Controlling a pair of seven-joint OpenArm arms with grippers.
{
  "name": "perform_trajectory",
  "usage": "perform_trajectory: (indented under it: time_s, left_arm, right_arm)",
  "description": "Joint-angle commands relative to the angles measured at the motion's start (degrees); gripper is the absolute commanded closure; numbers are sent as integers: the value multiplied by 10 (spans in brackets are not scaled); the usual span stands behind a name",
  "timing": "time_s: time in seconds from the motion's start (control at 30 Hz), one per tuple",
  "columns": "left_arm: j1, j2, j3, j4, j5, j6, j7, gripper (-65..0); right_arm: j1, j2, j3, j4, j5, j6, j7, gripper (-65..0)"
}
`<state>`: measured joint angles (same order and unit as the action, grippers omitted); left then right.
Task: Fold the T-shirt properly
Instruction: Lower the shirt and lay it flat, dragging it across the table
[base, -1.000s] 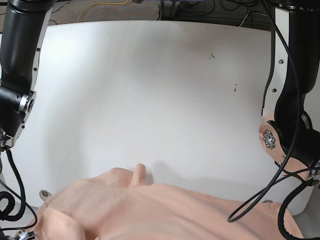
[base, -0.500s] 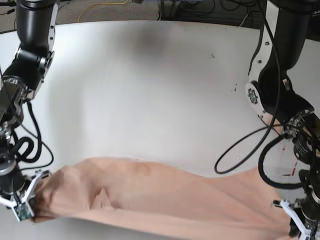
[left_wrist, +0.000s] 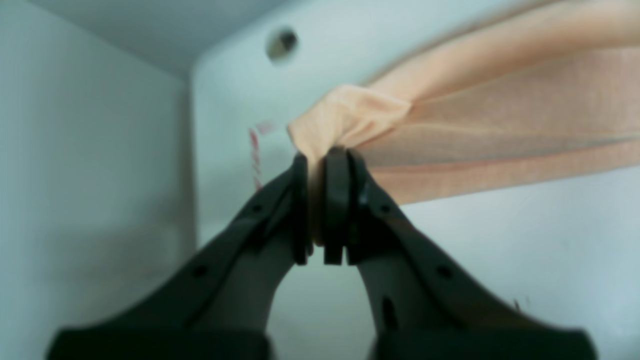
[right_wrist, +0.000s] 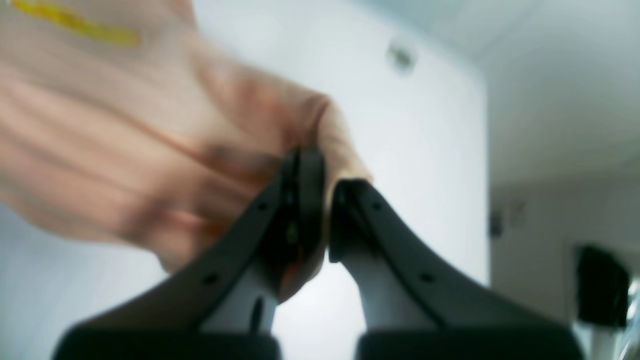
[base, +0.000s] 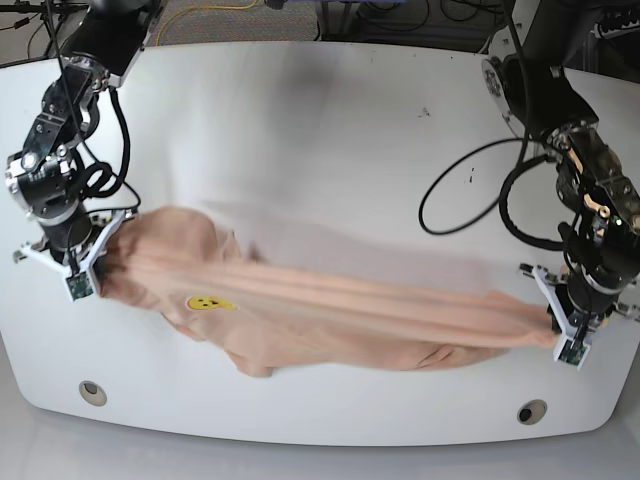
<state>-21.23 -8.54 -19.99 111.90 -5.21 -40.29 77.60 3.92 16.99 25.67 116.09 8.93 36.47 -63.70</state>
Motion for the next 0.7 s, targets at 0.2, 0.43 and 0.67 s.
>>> perform_trajectory:
  time_s: [0.2, 0.43, 0.67]
  left_arm:
    - [97, -19, -54, 16, 24, 3, -5, 0]
    - [182, -51, -61, 14, 24, 3, -6, 0]
    - [277, -59, -77, 14, 24, 3, -8, 0]
  right_arm:
    - [-95, -46, 4, 11, -6, -2, 17, 0]
    - [-158, -75, 4, 11, -6, -2, 28, 0]
    - [-209, -76, 3, 11, -6, -2, 30, 0]
